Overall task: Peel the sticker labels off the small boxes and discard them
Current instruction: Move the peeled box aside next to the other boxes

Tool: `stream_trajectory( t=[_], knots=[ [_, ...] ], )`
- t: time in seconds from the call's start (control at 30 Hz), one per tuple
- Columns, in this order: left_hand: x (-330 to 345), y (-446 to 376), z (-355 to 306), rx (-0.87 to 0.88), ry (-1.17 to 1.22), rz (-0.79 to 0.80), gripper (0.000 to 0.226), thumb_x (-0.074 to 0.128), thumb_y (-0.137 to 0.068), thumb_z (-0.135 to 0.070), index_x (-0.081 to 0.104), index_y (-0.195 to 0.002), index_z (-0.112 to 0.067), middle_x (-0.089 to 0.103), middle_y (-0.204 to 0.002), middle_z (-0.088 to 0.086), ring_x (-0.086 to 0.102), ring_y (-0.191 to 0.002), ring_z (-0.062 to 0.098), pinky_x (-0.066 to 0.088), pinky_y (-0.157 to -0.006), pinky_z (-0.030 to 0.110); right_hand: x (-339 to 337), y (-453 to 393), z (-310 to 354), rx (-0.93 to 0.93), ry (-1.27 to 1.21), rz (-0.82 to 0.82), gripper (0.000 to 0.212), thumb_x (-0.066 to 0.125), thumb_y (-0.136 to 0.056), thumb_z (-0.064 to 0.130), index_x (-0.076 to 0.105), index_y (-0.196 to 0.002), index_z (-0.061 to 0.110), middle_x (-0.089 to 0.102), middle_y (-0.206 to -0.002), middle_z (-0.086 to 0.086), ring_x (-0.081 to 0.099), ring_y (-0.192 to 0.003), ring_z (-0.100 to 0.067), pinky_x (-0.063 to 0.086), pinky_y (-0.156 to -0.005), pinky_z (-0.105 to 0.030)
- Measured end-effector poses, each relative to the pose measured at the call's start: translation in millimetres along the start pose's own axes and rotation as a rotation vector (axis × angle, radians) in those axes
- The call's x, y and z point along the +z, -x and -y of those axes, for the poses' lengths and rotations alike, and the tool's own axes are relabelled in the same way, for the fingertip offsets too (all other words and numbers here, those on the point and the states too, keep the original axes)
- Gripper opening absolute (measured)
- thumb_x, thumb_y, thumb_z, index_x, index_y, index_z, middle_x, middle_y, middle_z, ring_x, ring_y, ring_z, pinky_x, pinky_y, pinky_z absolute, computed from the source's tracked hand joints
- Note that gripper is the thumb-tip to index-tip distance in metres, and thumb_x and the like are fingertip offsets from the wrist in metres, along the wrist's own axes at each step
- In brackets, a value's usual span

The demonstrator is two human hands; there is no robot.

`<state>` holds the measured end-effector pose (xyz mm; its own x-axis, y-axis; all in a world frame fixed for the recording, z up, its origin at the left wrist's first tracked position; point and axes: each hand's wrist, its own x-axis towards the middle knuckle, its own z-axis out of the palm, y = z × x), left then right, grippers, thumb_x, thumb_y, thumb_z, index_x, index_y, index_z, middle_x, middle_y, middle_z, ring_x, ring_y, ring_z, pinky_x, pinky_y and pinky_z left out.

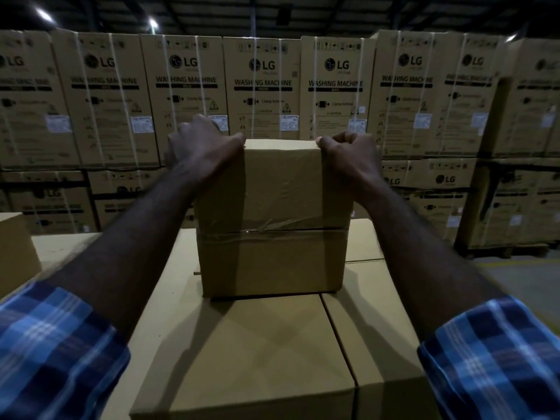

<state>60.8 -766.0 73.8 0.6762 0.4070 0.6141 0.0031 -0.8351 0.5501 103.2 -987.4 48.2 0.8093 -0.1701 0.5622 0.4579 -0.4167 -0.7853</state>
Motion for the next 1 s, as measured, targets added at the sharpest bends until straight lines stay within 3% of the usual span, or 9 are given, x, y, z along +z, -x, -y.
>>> stream_trajectory(
  t=[0.23,0.43,0.57,0.7,1.0],
  knots=[
    [30.2,11.2,-37.0,0.067,0.153,0.032,0.034,0.061,-0.084,-0.053,0.062,-0.094,-0.021,0.064,-0.088,0.002,0.063,-0.078,0.019,0.057,-0.07,0.035,-47.3,-19.8,-17.6,-0.008,0.051,-0.05,0.03,0.064,-0.088,0.042,0.062,-0.11,0.023,0.062,-0.114,-0.003,0.06,-0.1,-0.017,0.053,-0.088,-0.04],
    [66.2,33.3,-77.0,0.136,0.236,0.105,0.031,0.058,-0.087,-0.051,0.061,-0.091,-0.021,0.065,-0.085,0.0,0.064,-0.074,0.017,0.057,-0.067,0.032,-90.9,-32.9,-48.1,0.066,0.072,-0.158,0.029,0.064,-0.088,0.04,0.063,-0.11,0.023,0.06,-0.102,0.005,0.06,-0.098,-0.014,0.053,-0.086,-0.037],
    [81.9,43.3,-98.9,0.185,0.245,0.093,0.028,0.057,-0.088,-0.049,0.058,-0.087,-0.022,0.062,-0.081,-0.002,0.063,-0.07,0.014,0.056,-0.063,0.029,-115.2,-40.4,-62.4,0.104,0.067,-0.214,0.021,0.067,-0.084,0.043,0.065,-0.097,0.027,0.064,-0.1,0.004,0.062,-0.096,-0.016,0.055,-0.087,-0.042],
    [93.8,49.5,-112.1,0.204,0.266,0.075,0.033,0.057,-0.086,-0.05,0.064,-0.096,-0.019,0.064,-0.085,-0.002,0.064,-0.072,0.016,0.058,-0.065,0.032,-129.7,-47.9,-71.9,0.092,0.063,-0.242,0.016,0.069,-0.082,0.043,0.065,-0.088,0.028,0.065,-0.094,0.004,0.064,-0.094,-0.018,0.056,-0.087,-0.046],
    [97.0,58.4,-123.8,0.225,0.28,0.082,0.044,0.053,-0.089,-0.051,0.063,-0.112,-0.015,0.062,-0.088,0.001,0.063,-0.072,0.017,0.057,-0.06,0.031,-138.0,-61.4,-78.0,0.094,0.12,-0.226,0.029,0.066,-0.086,0.045,0.065,-0.104,0.023,0.064,-0.109,-0.003,0.059,-0.1,-0.019,0.053,-0.091,-0.045]
  ],
)
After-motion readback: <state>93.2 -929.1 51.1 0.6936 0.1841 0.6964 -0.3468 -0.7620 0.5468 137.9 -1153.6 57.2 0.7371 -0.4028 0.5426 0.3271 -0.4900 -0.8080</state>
